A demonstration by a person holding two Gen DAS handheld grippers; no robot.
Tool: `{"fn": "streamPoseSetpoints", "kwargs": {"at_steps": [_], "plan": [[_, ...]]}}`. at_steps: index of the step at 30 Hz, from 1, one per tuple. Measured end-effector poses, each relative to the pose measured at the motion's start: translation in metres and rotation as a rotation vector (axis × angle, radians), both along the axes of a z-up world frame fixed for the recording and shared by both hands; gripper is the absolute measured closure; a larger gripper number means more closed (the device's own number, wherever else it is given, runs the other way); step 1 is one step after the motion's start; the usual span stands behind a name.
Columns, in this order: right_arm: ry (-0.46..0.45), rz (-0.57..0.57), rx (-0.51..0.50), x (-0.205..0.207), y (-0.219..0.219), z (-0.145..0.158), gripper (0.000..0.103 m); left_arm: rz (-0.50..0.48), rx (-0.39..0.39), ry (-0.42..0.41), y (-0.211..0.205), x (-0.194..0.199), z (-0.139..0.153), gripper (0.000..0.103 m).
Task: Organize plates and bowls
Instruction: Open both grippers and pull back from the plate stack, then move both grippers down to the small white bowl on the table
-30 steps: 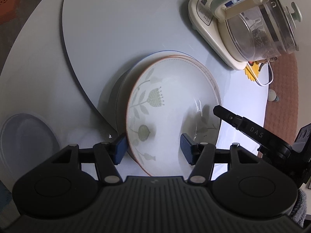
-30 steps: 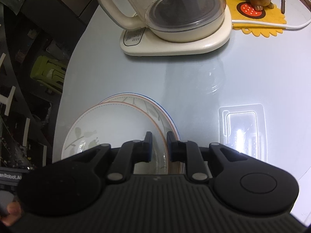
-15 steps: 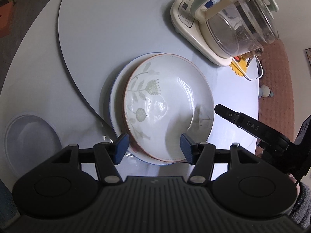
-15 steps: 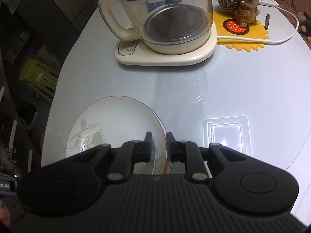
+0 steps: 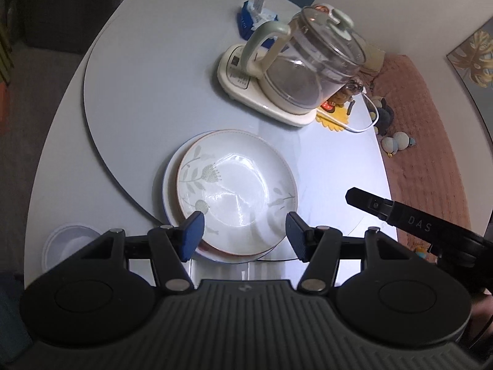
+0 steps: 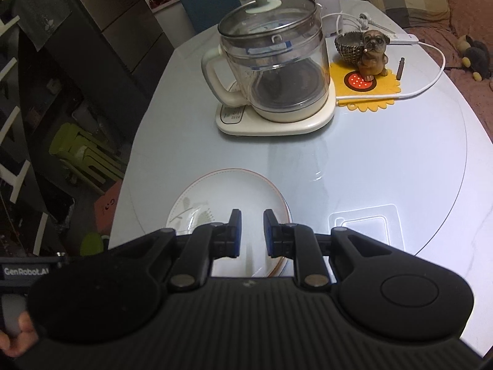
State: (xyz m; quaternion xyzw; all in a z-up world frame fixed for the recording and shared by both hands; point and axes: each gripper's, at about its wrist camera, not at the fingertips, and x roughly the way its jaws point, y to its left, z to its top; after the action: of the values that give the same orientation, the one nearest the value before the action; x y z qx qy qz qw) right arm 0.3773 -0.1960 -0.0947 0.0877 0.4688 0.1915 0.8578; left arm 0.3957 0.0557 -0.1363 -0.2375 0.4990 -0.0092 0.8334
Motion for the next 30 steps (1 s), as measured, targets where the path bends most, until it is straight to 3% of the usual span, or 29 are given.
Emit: {"fn": "streamPoseSetpoints", "kwargs": {"at_steps": [5,10,20,30], "plan": [[-0.043,-0.010,0.019,-0.025,-0.012,0.027,0.083,-0.011,0.056,-0.074,-0.018,-0.019,0.028,0.040],[-0.092,0.013,0.016,-0.049,-0.028,0.044,0.083,-0.001,0.069,-0.112,-0.039,-0.040,0.038,0.040],[-0.122,0.113,0.038,-0.084,-0.060,0.047,0.083,0.099,0.131,-0.135,-0.081,-0.097,0.054,0.040],[-0.139,0.187,0.035,-0.105,-0.098,0.039,0.083,0.179,0.131,-0.122,-0.124,-0.136,0.042,0.039]]}}
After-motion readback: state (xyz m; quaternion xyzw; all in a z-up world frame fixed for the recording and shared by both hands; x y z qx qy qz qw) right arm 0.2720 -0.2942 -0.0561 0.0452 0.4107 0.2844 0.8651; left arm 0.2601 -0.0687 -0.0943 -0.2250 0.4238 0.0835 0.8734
